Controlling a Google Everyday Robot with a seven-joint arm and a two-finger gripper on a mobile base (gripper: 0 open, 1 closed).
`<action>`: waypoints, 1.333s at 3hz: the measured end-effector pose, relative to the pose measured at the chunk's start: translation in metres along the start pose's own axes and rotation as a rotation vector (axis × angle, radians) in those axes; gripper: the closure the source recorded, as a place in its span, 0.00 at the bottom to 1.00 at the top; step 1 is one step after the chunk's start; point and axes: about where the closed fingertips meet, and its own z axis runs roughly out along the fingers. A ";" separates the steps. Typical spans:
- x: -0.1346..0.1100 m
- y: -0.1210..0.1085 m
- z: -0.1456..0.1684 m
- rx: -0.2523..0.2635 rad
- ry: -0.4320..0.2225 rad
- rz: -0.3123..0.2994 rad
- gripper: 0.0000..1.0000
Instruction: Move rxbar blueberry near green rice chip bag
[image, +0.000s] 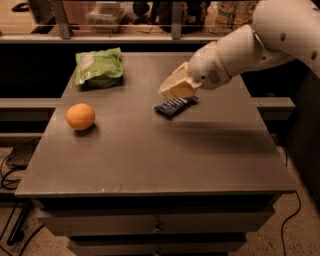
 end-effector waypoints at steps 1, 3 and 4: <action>-0.006 -0.003 -0.001 0.004 -0.007 -0.009 1.00; -0.010 -0.005 0.014 0.018 -0.067 0.000 0.58; -0.014 -0.018 0.034 0.033 -0.140 0.008 0.35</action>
Offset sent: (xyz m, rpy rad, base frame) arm 0.0027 0.0030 0.0056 0.0055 -0.0108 0.0029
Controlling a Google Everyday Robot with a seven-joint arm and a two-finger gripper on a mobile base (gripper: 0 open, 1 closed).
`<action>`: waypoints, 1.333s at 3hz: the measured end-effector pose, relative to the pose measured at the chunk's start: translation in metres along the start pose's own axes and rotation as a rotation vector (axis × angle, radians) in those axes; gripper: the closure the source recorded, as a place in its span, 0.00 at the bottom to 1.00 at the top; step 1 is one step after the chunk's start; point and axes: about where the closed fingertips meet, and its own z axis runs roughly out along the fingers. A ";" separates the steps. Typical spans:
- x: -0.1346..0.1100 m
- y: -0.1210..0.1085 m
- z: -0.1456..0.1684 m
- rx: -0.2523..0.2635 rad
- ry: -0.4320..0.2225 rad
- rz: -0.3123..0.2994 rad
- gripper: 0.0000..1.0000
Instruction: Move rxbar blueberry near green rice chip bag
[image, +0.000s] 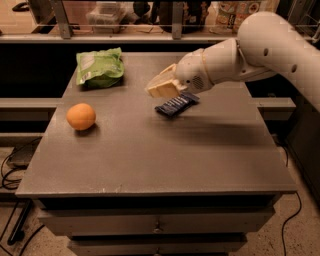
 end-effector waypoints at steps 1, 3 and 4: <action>0.003 -0.011 0.010 0.018 -0.036 0.009 0.12; 0.030 -0.033 -0.004 0.120 -0.009 0.054 0.00; 0.031 -0.033 -0.004 0.120 -0.009 0.055 0.00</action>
Offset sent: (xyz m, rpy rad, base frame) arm 0.0312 -0.0115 -0.0103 0.0575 -0.0335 -0.0949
